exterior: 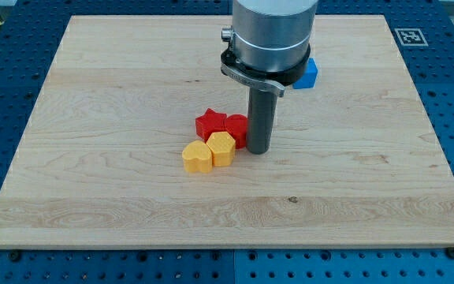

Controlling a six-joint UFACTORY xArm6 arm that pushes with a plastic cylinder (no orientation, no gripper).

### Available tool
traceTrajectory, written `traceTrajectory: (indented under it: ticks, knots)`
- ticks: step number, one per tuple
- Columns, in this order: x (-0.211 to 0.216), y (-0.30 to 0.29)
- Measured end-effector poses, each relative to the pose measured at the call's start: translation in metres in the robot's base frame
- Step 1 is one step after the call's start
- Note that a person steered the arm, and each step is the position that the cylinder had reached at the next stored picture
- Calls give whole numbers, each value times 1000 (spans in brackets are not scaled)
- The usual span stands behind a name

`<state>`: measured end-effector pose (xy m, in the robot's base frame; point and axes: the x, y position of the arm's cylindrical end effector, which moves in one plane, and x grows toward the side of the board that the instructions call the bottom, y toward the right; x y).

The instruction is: Place the blue triangle right to the blue cube

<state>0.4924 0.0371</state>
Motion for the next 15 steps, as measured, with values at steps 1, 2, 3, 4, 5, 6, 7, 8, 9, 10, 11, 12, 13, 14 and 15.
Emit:
traceTrajectory:
  ticks: [1, 2, 3, 4, 5, 6, 7, 8, 9, 10, 11, 12, 13, 14, 15]
  knots:
    - [0, 0]
    - [0, 3]
    - [0, 1]
    - [-1, -21]
    - [-1, -57]
    - [-1, -89]
    - [-2, -97]
    - [-2, -98]
    - [-2, -119]
    - [-3, -146]
    - [-5, -147]
    - [-28, -147]
    - [-64, -147]
    - [-113, -146]
    - [-166, -128]
